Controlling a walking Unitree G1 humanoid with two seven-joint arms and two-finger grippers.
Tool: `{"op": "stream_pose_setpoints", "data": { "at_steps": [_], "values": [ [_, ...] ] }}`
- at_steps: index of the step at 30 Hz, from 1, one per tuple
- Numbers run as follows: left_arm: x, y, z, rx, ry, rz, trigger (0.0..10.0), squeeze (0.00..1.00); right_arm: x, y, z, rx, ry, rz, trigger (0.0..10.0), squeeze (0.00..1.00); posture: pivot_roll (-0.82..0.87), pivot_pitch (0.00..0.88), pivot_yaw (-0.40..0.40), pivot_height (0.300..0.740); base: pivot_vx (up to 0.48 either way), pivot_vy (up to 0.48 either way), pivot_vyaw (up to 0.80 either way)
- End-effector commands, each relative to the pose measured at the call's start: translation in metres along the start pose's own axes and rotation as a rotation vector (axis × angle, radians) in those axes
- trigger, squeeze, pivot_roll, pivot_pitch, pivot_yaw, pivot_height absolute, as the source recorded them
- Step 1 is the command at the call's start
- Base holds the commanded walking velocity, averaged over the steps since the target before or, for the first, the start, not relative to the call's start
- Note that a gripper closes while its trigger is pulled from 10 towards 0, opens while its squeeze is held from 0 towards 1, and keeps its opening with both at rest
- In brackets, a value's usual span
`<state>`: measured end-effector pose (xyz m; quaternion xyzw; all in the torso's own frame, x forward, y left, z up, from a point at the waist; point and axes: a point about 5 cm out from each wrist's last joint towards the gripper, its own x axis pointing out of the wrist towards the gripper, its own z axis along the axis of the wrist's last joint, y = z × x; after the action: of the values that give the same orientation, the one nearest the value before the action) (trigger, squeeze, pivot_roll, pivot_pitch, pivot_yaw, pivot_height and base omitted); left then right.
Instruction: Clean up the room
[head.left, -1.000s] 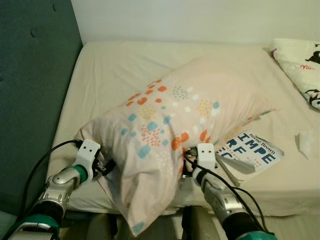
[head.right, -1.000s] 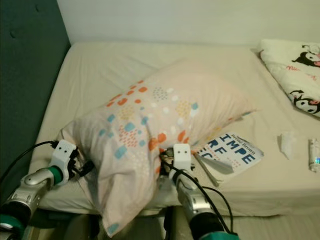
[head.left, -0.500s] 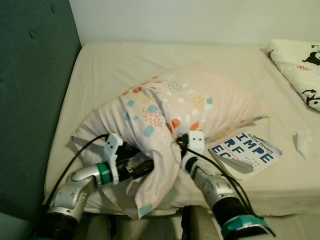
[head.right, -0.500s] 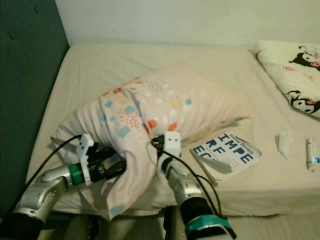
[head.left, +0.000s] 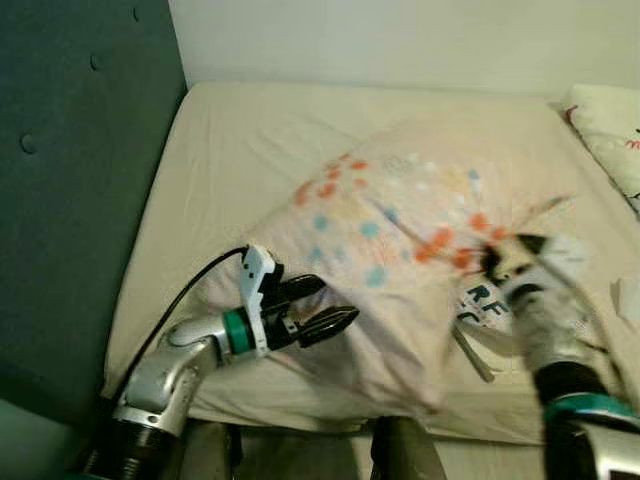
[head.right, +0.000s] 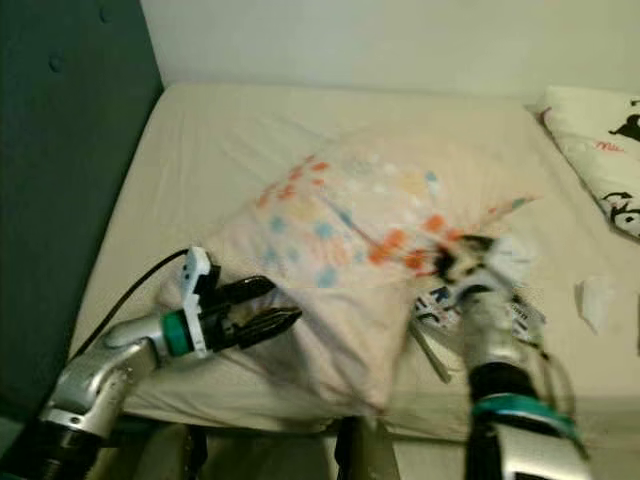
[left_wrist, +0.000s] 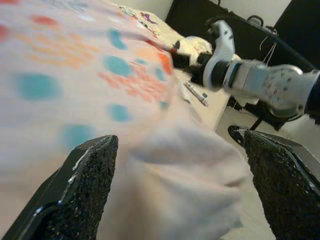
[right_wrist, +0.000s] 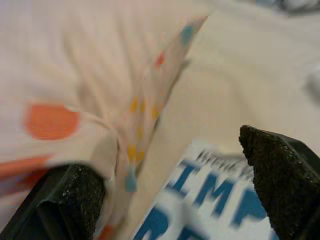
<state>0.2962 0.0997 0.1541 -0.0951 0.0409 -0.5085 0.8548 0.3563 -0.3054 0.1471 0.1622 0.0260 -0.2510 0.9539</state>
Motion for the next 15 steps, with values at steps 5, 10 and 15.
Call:
{"op": "stream_pose_setpoints", "data": {
  "at_steps": [5,10,15],
  "values": [
    [-0.030,0.018,0.010,0.044,0.037,0.097,10.0,0.00,0.006,-0.027,0.039,0.075,-0.141,-0.127,10.0,0.00,0.17,0.107,0.005,0.575,0.000,0.000,0.00],
    [-0.048,0.052,0.013,0.112,0.076,0.318,10.0,0.00,0.004,-0.008,0.015,-0.041,-0.038,0.008,10.0,0.00,0.18,0.107,0.008,0.575,0.000,0.000,0.00],
    [-0.058,0.083,0.006,0.210,0.153,0.578,10.0,0.00,-0.002,0.007,-0.016,-0.167,0.070,0.130,10.0,0.00,0.18,0.112,0.011,0.575,0.000,0.000,0.00]
  ]
}}
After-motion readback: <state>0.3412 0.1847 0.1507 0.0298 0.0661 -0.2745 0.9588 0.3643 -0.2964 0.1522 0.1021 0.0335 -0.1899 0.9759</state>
